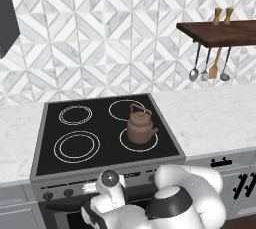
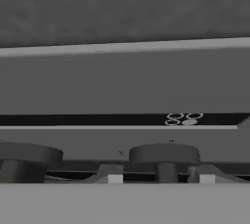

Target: Turn off the front right burner of the stove.

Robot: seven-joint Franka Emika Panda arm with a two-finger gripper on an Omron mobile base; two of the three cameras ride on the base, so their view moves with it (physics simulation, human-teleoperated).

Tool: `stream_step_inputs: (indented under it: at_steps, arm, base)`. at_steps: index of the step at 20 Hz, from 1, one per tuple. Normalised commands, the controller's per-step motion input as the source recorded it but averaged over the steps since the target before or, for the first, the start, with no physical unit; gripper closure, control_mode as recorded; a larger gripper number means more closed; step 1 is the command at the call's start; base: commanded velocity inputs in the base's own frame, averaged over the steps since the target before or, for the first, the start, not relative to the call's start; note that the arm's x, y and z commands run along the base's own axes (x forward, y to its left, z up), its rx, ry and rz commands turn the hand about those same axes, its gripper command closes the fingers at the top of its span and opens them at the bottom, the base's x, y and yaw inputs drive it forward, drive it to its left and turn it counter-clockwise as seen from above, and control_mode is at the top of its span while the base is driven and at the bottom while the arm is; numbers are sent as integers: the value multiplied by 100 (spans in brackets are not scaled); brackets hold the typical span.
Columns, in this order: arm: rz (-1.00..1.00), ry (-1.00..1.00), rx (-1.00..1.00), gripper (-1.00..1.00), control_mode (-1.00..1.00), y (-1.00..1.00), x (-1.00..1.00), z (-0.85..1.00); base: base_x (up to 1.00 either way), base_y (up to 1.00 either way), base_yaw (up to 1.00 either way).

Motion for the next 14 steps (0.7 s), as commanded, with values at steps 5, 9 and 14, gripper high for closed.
stream_step_inputs:
  at_steps: [5, 9, 14]
  arm:
    - [-32, -4, 56, 100, -100, -89, 81, 9]
    - [-11, -4, 29, 100, -100, -50, 12, 14]
    - [0, 0, 0, 100, -100, 0, 0, 0]
  base:
    - [0, 0, 0]
    - [0, 0, 0]
    - [0, 0, 0]
